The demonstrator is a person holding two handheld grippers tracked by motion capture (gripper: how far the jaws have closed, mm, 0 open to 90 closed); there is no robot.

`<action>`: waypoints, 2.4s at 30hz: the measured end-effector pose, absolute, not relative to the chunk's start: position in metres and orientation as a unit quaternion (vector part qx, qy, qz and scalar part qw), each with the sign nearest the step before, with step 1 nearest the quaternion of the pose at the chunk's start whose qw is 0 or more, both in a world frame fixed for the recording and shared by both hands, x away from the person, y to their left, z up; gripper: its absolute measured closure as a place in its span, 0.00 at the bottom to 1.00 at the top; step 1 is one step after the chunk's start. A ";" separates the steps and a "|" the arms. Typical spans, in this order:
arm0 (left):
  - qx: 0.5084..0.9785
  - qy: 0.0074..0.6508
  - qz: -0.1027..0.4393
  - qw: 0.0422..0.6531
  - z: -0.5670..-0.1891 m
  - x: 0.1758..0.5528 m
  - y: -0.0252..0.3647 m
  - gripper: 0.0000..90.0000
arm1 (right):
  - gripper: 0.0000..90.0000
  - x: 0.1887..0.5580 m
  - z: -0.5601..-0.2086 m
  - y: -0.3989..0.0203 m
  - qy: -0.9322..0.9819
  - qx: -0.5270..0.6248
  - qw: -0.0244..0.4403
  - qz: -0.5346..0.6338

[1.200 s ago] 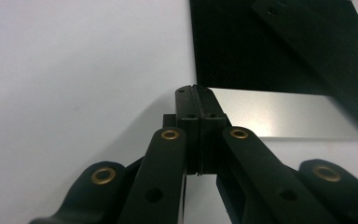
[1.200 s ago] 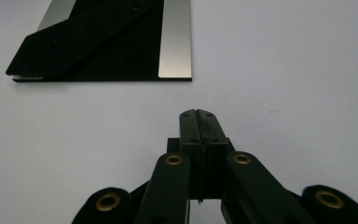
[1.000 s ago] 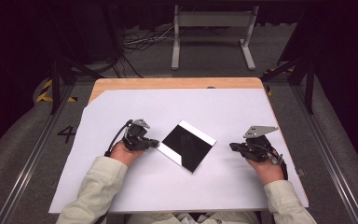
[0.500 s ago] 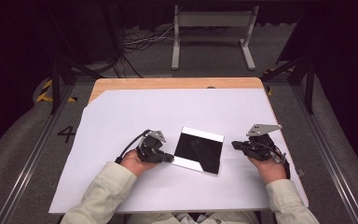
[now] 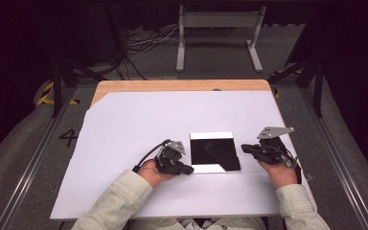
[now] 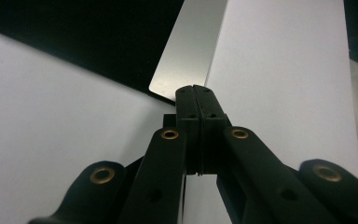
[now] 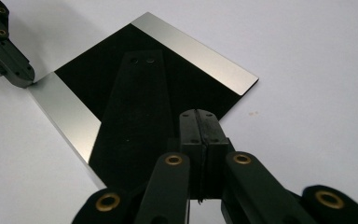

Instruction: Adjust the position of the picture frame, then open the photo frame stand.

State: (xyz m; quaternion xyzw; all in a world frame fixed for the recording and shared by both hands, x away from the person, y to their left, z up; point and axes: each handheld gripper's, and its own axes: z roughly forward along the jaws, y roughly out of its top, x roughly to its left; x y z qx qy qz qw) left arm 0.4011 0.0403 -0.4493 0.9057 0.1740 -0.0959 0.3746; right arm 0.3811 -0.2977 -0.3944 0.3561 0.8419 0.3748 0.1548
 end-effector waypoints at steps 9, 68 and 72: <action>0.910 0.166 -0.086 0.371 -0.448 0.399 0.040 1.00 | 1.00 0.380 -0.395 -0.298 0.845 0.354 0.151 0.373; 0.835 0.255 0.063 0.484 -0.413 0.413 0.131 0.70 | 0.66 0.360 -0.401 -0.284 0.901 0.301 0.093 0.299; 0.834 0.256 0.059 0.485 -0.413 0.413 0.130 0.69 | 0.73 0.360 -0.403 -0.283 0.908 0.302 0.084 0.278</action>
